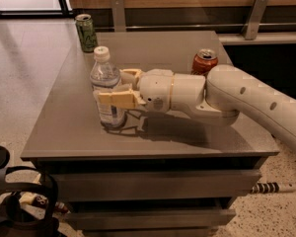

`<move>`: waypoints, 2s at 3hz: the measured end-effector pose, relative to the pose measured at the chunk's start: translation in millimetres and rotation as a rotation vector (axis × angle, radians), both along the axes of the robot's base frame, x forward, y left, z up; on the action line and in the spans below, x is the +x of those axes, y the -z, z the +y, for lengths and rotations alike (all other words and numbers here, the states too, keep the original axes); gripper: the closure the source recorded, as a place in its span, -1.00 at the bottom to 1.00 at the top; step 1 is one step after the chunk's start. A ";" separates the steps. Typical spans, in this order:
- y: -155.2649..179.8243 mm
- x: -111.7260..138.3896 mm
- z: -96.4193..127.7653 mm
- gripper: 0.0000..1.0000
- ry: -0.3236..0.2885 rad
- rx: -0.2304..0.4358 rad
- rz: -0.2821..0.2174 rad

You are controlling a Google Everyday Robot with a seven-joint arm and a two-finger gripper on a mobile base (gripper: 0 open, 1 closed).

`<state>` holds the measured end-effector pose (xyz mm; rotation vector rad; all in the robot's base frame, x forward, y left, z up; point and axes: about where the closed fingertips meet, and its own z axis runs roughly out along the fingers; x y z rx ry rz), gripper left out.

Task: Move blue plastic bottle near green can

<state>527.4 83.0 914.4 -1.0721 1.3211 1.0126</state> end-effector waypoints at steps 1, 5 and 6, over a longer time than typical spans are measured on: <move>-10.7 15.0 -4.7 1.00 0.011 0.009 0.010; -105.3 143.6 -44.0 1.00 0.185 -0.076 0.131; -95.4 177.5 -61.9 1.00 0.134 -0.059 0.069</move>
Offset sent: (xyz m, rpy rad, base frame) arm 0.1131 -0.0330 0.0779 0.1074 0.1005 -0.1414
